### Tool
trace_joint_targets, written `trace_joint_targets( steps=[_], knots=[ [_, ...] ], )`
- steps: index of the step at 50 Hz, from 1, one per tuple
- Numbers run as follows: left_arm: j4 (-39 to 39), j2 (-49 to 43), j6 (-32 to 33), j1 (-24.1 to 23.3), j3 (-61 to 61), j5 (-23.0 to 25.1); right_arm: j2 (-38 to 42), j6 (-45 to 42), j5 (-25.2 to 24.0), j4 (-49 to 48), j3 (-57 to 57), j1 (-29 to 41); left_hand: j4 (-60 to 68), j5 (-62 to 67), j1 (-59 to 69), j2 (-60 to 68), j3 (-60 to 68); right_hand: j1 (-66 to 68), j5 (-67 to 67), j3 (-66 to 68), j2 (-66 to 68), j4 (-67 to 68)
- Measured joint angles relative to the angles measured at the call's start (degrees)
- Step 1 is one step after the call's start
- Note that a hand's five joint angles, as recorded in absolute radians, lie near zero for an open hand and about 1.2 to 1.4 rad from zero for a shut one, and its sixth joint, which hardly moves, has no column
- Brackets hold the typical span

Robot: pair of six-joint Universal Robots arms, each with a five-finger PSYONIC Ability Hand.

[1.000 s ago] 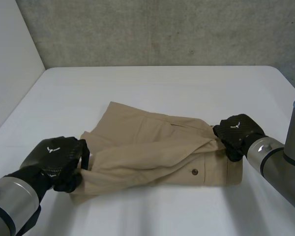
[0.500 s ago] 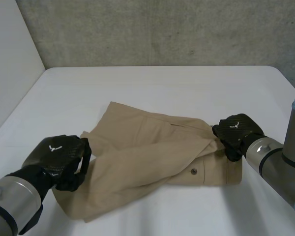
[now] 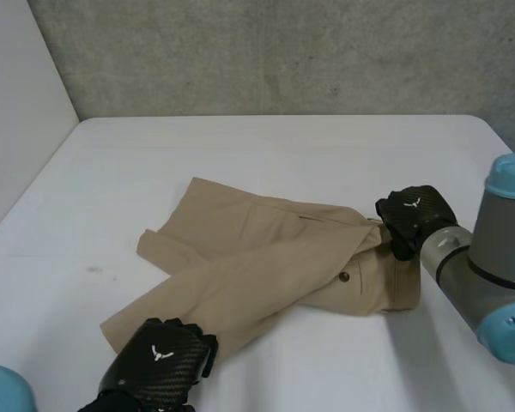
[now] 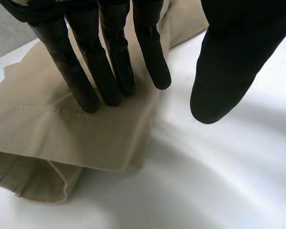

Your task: Fold the shorts.

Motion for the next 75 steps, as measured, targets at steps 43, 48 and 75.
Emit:
trace_joint_targets(
  steps=[43,48,75],
  knots=[
    [17.97,-21.29,13.98,11.55,12.21,-8.80,1.51,2.23,-0.73,0.36,0.20,1.55,-10.99,-11.11,-10.22,-10.82,-10.46,0.00,0.17,0.00,0.00,0.00],
    [18.58,-23.18,14.03,12.14,12.80,-8.73,1.55,1.79,-0.74,0.36,0.30,1.57,-10.92,-11.03,-10.21,-10.79,-10.45,0.00,0.17,0.00,0.00,0.00],
    [12.93,2.63,14.95,14.17,13.65,-1.57,-2.09,-0.13,-0.72,2.53,0.88,0.90,25.64,20.90,20.00,24.96,24.57,0.00,0.17,0.00,0.00,0.00]
  ],
)
